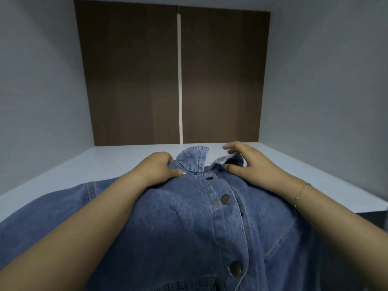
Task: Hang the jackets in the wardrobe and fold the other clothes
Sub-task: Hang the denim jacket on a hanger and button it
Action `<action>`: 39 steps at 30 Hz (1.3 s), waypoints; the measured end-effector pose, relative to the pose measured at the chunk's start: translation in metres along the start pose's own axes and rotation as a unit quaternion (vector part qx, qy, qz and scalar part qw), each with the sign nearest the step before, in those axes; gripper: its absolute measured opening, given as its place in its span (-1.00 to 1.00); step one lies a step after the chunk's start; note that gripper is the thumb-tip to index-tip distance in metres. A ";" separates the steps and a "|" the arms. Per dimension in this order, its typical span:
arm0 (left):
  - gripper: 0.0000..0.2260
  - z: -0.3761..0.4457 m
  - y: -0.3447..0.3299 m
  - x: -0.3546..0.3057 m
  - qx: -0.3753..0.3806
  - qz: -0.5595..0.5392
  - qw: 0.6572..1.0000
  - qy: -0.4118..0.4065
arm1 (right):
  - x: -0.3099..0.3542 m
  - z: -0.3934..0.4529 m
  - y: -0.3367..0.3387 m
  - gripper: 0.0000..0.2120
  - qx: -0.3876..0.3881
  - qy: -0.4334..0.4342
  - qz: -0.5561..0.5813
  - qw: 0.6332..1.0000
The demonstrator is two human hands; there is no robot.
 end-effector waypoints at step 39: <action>-0.94 -0.263 -0.086 -0.104 -0.120 -0.047 0.966 -0.225 | 0.071 -0.236 -0.032 -0.64 0.214 -0.144 0.293 0.921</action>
Point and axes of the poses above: each hand's wrist, its own z-axis towards the middle knuckle, its own y-axis out of the back of the hand, x = y × z, the point moved 7 cm from there along z, towards the middle knuckle, and after that the axes turned 12 degrees about -y, right-handed, at the moved point
